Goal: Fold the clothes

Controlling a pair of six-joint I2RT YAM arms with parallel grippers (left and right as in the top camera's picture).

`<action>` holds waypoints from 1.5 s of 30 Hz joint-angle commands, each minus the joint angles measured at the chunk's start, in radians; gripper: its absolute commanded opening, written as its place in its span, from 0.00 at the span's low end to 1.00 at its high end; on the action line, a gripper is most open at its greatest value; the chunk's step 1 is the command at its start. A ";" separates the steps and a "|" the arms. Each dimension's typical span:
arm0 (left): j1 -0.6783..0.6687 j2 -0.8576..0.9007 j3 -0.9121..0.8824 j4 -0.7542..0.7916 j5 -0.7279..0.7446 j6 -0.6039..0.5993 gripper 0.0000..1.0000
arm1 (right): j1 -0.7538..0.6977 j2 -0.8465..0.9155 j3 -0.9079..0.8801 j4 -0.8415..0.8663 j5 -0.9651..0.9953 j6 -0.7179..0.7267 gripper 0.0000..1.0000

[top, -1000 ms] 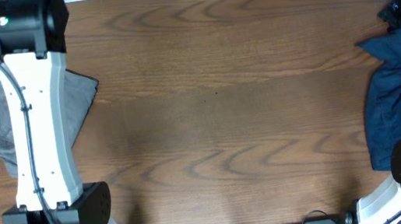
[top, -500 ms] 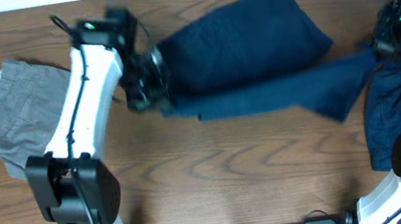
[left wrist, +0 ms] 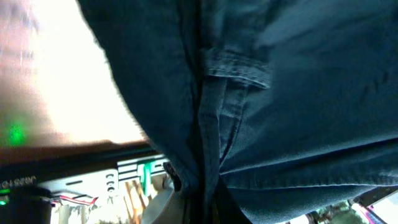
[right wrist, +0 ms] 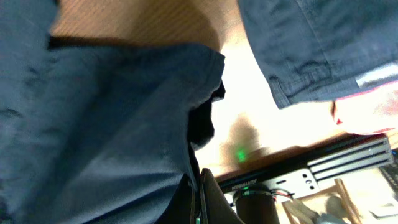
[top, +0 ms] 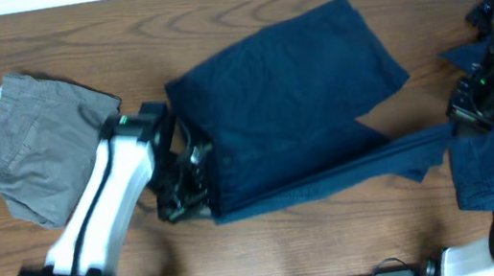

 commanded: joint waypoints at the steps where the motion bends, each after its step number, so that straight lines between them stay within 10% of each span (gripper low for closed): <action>1: 0.012 -0.134 -0.092 -0.025 -0.169 -0.034 0.06 | -0.041 -0.126 -0.042 0.035 0.172 -0.012 0.01; 17: 0.074 -0.333 -0.114 0.383 -0.420 -0.392 0.06 | 0.162 -0.203 -0.072 0.536 -0.034 -0.112 0.01; 45: 0.129 0.174 -0.114 1.415 -0.507 -0.413 0.15 | 0.401 0.326 -0.072 1.421 -0.087 -0.112 0.02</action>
